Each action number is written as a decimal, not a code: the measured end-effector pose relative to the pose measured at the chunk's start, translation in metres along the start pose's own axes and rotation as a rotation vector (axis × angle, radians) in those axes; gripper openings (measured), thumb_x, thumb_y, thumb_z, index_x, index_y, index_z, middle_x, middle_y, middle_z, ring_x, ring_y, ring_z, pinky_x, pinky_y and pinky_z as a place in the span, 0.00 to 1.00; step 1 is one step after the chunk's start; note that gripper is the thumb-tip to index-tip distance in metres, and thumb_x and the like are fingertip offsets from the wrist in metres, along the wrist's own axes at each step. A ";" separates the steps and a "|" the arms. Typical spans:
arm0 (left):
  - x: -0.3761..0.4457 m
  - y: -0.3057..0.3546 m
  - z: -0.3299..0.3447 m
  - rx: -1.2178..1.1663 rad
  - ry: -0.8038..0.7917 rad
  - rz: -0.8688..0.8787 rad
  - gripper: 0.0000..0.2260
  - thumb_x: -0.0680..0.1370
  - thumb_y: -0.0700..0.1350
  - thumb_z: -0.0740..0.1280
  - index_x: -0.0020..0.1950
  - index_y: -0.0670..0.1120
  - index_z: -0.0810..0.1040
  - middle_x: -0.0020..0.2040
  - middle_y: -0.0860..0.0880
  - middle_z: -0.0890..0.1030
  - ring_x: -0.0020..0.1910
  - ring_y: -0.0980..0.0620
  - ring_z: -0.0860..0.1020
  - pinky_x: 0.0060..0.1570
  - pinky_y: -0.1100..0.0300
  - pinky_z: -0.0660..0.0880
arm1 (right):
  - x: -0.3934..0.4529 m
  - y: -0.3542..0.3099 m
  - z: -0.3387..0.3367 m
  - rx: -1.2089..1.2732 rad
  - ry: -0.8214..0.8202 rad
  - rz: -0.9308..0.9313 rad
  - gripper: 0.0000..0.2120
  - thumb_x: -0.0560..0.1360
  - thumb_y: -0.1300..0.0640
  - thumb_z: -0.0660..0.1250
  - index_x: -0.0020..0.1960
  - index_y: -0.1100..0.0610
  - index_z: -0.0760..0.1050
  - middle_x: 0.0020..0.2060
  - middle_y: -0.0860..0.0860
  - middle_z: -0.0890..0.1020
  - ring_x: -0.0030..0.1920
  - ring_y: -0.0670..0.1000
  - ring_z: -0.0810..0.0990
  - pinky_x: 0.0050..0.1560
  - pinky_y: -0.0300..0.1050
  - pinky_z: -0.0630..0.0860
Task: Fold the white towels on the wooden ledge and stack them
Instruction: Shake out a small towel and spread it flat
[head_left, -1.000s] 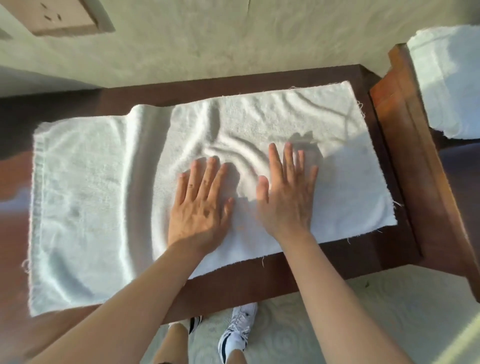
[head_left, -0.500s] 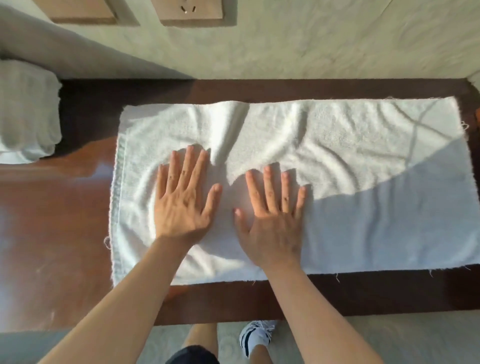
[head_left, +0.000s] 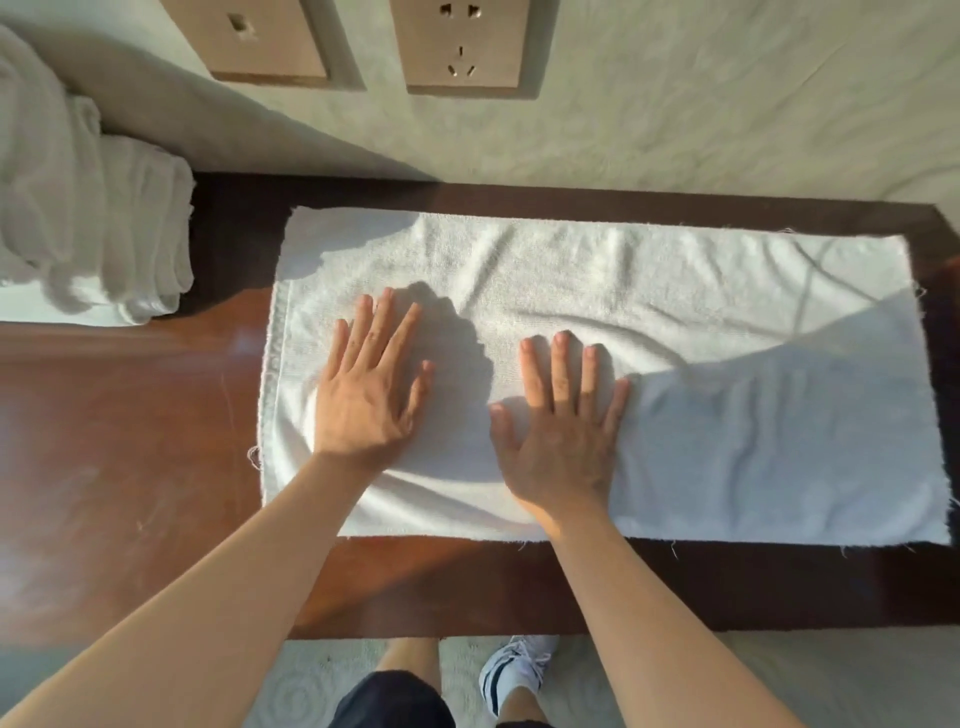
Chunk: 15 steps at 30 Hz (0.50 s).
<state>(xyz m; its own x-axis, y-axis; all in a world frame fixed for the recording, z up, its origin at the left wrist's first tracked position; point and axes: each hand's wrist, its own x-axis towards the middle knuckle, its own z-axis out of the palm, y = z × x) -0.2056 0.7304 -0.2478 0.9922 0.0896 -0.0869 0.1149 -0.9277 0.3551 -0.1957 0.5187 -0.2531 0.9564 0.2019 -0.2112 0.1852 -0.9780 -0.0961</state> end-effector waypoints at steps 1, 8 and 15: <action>-0.011 -0.002 -0.001 0.004 0.021 0.016 0.27 0.84 0.58 0.50 0.81 0.48 0.61 0.82 0.48 0.56 0.82 0.44 0.50 0.80 0.42 0.49 | 0.000 -0.002 0.000 -0.009 -0.008 0.013 0.36 0.80 0.35 0.46 0.83 0.47 0.42 0.82 0.53 0.42 0.81 0.60 0.39 0.76 0.71 0.44; -0.095 -0.046 -0.010 0.153 -0.142 -0.112 0.30 0.82 0.65 0.47 0.82 0.60 0.44 0.83 0.54 0.43 0.82 0.47 0.41 0.80 0.43 0.43 | -0.025 -0.031 0.006 0.010 0.015 -0.041 0.36 0.80 0.35 0.49 0.83 0.47 0.43 0.82 0.53 0.43 0.81 0.61 0.40 0.76 0.72 0.42; -0.079 -0.039 -0.015 0.077 -0.089 -0.040 0.29 0.82 0.60 0.51 0.82 0.53 0.56 0.83 0.48 0.50 0.82 0.45 0.46 0.80 0.43 0.48 | -0.025 -0.046 -0.002 0.167 0.000 0.006 0.33 0.81 0.37 0.46 0.83 0.46 0.44 0.82 0.51 0.44 0.82 0.57 0.42 0.78 0.65 0.38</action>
<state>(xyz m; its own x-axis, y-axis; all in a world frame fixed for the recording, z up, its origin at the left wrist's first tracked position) -0.2881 0.7645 -0.2408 0.9781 0.0979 -0.1834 0.1470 -0.9495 0.2773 -0.2277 0.5589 -0.2413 0.9572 0.1964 -0.2126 0.1395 -0.9567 -0.2555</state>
